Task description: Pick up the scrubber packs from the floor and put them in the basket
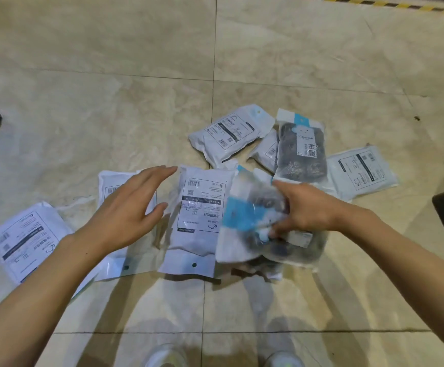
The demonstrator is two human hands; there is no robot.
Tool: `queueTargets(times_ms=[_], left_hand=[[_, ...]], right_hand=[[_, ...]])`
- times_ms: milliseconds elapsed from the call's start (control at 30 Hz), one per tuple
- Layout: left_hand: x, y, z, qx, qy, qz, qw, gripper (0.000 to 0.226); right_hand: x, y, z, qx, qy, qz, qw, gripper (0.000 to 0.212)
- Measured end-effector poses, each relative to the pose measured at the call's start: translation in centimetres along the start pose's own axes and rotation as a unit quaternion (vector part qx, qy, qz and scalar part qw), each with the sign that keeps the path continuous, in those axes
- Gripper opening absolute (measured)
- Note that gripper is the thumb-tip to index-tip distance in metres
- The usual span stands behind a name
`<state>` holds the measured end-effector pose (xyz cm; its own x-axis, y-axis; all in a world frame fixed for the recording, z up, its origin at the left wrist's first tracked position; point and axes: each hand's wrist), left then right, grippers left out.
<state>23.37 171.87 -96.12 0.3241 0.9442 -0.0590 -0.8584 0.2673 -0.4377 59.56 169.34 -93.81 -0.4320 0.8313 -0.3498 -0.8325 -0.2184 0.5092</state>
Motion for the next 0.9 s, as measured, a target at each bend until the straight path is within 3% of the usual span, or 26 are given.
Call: queueTargets(times_ms=[33,100,233,367,567,667,800,900], left_hand=[[0.1,0.4,-0.1,0.015,0.002,-0.002,1.000,0.072],[0.3,1.2,-0.7,0.049,0.016,-0.007,0.999,0.076],[0.8,3.6,-3.0,0.115,0.057,-0.027,0.991,0.084],[0.9,4.8,-4.7,0.179,0.088,-0.055,0.978,0.098],[2.0,4.0,-6.0,0.268,0.103,-0.146,0.947,0.129],[3.1,3.2,-6.8,0.264,0.070,-0.229,0.934,0.116],[4.8,3.0,-7.4,0.287,0.050,-0.333,0.897,0.122],[5.2,2.7,-7.4,0.291,0.043,-0.366,0.883,0.097]], right_hand=[[-0.7,0.3,0.5,0.135,-0.058,0.005,0.989,0.058],[-1.5,0.9,1.3,0.371,-0.112,0.015,0.922,0.053],[-1.5,1.9,2.1,0.590,-0.176,0.023,0.787,0.061],[-1.9,3.9,2.9,0.638,-0.264,0.019,0.723,0.028],[-1.9,5.0,2.7,0.717,-0.305,-0.014,0.627,0.035],[-2.0,5.2,2.4,0.744,-0.311,-0.006,0.592,0.034],[-1.9,5.0,1.9,0.756,-0.316,-0.005,0.573,0.034],[-1.8,4.9,1.5,0.752,-0.323,-0.016,0.575,0.037]])
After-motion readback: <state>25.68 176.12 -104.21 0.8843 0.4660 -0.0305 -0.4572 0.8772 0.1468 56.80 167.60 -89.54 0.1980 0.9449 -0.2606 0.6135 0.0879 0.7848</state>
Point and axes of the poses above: each hand's wrist, its own x-axis towards the middle knuckle, its own z-axis out of the back of the hand, y = z × x, and after that the axes turned 11 degrees about z, right-handed
